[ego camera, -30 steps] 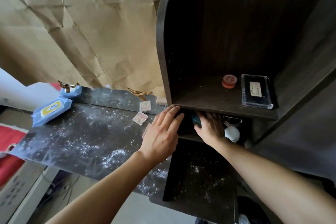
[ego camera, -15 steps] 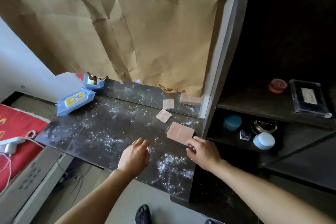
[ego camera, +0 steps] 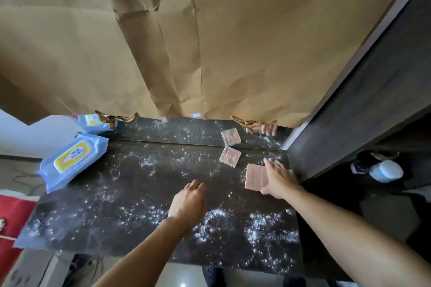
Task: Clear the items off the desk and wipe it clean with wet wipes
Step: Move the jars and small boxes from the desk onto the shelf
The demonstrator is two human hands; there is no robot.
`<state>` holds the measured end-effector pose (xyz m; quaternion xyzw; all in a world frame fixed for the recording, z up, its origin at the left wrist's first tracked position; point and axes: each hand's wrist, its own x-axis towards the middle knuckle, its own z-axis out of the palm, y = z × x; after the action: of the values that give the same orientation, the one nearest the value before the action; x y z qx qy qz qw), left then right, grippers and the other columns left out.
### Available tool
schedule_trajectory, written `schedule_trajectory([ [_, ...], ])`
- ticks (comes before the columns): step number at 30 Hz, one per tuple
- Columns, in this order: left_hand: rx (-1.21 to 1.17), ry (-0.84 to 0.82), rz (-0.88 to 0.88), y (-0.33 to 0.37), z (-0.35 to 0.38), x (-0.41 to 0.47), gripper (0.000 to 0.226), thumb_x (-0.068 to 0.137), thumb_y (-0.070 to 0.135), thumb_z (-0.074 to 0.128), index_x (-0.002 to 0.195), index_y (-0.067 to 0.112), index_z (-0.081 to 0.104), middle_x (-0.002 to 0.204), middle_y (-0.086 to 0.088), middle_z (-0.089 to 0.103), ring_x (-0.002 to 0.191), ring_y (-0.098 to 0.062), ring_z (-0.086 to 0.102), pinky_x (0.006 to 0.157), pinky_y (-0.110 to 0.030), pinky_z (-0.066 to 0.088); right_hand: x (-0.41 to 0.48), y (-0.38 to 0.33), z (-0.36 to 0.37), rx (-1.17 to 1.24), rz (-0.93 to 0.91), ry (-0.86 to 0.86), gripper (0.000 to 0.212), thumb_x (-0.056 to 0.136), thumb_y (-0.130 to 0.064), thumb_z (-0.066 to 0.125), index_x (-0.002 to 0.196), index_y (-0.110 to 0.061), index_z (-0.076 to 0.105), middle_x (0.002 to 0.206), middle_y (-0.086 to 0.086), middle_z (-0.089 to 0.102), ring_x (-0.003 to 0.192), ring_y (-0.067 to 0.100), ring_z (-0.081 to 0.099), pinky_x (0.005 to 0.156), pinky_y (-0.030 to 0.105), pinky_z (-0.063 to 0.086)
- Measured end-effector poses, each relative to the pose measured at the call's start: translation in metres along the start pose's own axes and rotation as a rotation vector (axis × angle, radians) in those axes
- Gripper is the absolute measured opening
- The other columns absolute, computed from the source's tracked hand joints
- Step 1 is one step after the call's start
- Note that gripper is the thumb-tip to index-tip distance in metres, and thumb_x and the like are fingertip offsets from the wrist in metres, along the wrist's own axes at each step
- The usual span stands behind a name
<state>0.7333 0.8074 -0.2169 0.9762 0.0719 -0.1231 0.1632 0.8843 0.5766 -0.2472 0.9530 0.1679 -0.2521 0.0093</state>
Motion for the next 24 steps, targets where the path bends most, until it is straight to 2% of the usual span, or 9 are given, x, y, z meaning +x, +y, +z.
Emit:
schedule_trajectory([
  [3,0.028,-0.068,0.057,-0.011,-0.002,0.035,0.03,0.091,0.023,0.046,0.12,0.016,0.051,0.117,-0.002,0.051,0.109,-0.023,0.053,0.085,-0.037,0.048,0.001,-0.005,0.006,-0.105,0.001,0.006,0.098,0.072,-0.038,0.073,0.148,-0.02,0.013,0.142,0.006,0.039,0.127,0.025,0.037,0.101,0.041,0.034],
  [6,0.091,-0.116,0.119,-0.01,-0.001,0.075,0.037,0.091,0.018,0.046,0.127,0.015,0.046,0.124,-0.005,0.047,0.116,-0.024,0.047,0.093,-0.037,0.044,-0.007,-0.004,0.014,-0.139,0.038,0.052,0.095,0.065,-0.044,0.074,0.142,-0.019,0.023,0.13,0.009,0.044,0.115,0.026,0.043,0.097,0.037,0.038],
  [9,0.151,-0.11,0.206,0.0,0.003,0.112,0.048,0.09,0.012,0.046,0.136,0.014,0.036,0.13,-0.007,0.041,0.12,-0.025,0.042,0.099,-0.036,0.039,-0.018,-0.004,0.017,-0.045,0.074,0.12,0.085,0.055,-0.048,0.074,0.127,-0.019,0.037,0.119,0.005,0.045,0.106,0.023,0.042,0.091,0.032,0.038],
  [13,0.244,-0.115,0.384,0.014,0.014,0.147,0.057,0.086,0.01,0.049,0.139,0.012,0.031,0.145,-0.01,0.03,0.13,-0.027,0.032,0.103,-0.037,0.035,-0.033,-0.002,0.019,0.095,0.101,0.159,0.082,0.052,-0.05,0.07,0.121,-0.02,0.038,0.116,0.001,0.044,0.103,0.021,0.044,0.085,0.031,0.039],
  [16,0.285,-0.1,0.443,0.021,0.025,0.16,0.054,0.084,0.01,0.053,0.135,0.011,0.036,0.138,-0.012,0.036,0.127,-0.03,0.034,0.102,-0.037,0.034,-0.046,-0.001,0.019,0.163,0.146,0.188,0.076,0.054,-0.051,0.065,0.118,-0.022,0.039,0.113,-0.001,0.053,0.099,0.022,0.053,0.084,0.034,0.039],
  [19,0.278,0.001,0.406,0.027,0.031,0.163,0.048,0.08,0.017,0.063,0.125,0.013,0.047,0.124,-0.011,0.045,0.115,-0.029,0.045,0.095,-0.036,0.04,-0.06,0.001,0.023,0.252,0.192,0.206,0.083,0.055,-0.053,0.067,0.126,-0.023,0.037,0.117,-0.002,0.055,0.1,0.022,0.055,0.086,0.034,0.044],
  [22,0.226,-0.102,0.268,0.031,0.03,0.165,0.058,0.076,0.031,0.068,0.125,0.011,0.044,0.124,-0.01,0.041,0.114,-0.027,0.042,0.095,-0.036,0.04,-0.07,0.003,0.027,0.317,0.234,0.202,0.095,0.056,-0.054,0.07,0.137,-0.024,0.029,0.124,-0.001,0.05,0.107,0.023,0.054,0.089,0.033,0.044],
  [24,0.173,-0.152,0.2,0.034,0.027,0.163,0.068,0.07,0.04,0.074,0.123,0.01,0.043,0.121,-0.009,0.041,0.113,-0.026,0.043,0.093,-0.036,0.043,-0.076,0.005,0.027,0.332,0.257,0.193,0.096,0.057,-0.056,0.07,0.137,-0.025,0.027,0.122,-0.001,0.049,0.106,0.022,0.054,0.087,0.032,0.044],
])
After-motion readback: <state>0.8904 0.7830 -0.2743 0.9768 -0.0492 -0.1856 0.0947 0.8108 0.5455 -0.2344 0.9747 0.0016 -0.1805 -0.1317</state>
